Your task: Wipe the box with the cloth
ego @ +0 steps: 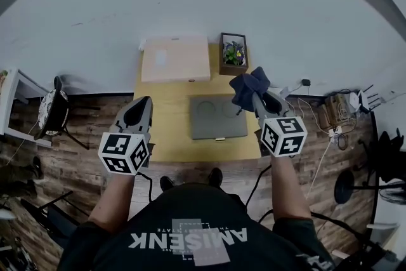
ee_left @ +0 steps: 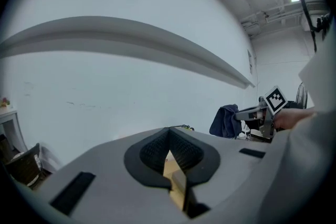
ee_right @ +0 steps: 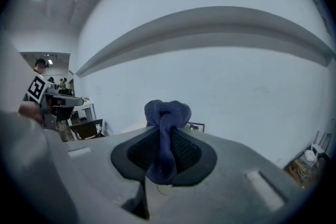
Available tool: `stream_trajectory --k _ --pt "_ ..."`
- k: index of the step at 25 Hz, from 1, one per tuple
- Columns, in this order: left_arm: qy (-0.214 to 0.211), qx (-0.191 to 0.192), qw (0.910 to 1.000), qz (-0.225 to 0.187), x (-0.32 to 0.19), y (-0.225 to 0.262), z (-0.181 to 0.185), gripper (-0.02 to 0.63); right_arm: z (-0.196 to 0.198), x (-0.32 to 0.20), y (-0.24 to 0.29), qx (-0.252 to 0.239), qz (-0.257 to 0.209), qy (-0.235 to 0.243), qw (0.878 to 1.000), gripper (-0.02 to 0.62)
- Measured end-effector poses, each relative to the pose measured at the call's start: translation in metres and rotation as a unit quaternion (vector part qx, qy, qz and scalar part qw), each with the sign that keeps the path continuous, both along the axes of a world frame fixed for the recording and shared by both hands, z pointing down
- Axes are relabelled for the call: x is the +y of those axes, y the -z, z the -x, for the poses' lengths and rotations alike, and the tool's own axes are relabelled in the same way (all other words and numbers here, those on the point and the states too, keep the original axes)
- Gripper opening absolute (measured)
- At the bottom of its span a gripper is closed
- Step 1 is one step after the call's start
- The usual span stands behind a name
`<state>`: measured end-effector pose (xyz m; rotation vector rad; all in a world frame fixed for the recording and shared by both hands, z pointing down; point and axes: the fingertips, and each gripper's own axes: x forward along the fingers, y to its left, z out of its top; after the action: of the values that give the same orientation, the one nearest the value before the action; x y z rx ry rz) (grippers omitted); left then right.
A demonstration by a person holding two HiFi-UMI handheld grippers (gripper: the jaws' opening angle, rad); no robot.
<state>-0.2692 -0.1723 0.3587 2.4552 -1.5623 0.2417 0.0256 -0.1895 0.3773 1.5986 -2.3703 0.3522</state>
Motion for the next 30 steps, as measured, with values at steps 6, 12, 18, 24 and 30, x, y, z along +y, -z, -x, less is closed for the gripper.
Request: stream_trajectory --k 6,12,18,24,30 --pt "0.01 -0.023 0.9982 -0.054 -0.008 0.031 0.002 0.002 0.011 0.013 0.035 0.003 -0.054 0.015 0.998 0.064" --pt "-0.001 -0.021 0.9979 -0.061 -0.007 0.039 0.0 0.002 0.015 0.02 0.037 0.025 -0.06 0.009 0.998 0.06" --pt "0.001 -0.028 0.9974 -0.066 -0.007 0.04 0.004 0.002 0.018 0.022 0.042 0.006 -0.067 0.003 0.998 0.06" --pt "0.026 -0.022 0.9979 -0.054 -0.006 0.035 0.014 0.002 0.021 0.023 0.038 0.008 -0.065 0.004 0.998 0.06" --pt "0.028 -0.022 0.9978 -0.057 -0.009 0.033 0.015 0.002 0.023 0.019 0.036 0.007 -0.061 0.006 0.998 0.06"
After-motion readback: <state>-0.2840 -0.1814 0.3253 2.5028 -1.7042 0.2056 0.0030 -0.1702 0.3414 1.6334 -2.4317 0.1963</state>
